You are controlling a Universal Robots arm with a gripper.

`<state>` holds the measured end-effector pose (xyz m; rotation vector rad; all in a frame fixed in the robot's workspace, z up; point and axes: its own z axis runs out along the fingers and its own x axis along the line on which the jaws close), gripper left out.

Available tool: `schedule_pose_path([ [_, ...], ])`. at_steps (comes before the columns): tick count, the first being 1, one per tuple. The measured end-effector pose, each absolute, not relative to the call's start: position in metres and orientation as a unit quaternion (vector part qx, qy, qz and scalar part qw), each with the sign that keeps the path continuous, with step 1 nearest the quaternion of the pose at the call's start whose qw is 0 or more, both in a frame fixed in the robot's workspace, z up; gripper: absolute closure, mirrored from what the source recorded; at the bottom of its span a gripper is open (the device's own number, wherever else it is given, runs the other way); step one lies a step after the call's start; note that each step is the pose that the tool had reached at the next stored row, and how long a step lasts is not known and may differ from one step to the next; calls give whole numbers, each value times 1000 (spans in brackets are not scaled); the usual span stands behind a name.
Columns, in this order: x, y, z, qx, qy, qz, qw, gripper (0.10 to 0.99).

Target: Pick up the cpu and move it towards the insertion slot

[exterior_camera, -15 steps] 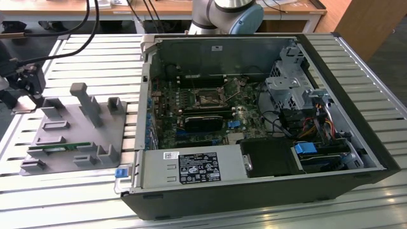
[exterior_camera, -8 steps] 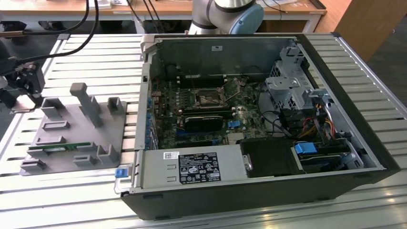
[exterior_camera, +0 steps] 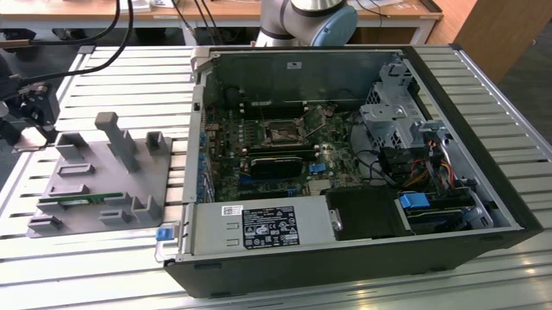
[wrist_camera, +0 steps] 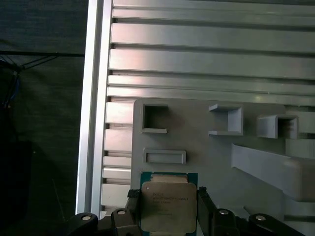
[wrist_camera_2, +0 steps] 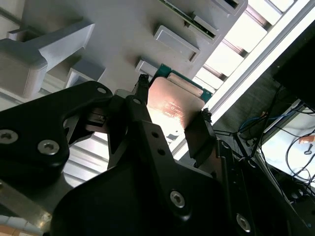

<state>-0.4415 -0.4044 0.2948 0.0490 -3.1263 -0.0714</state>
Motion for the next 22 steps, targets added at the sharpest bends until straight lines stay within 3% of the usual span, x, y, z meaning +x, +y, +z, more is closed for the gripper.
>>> schedule_pose_path([
  [22, -442, -404, 308, 16, -1000, -22, 7, 541],
])
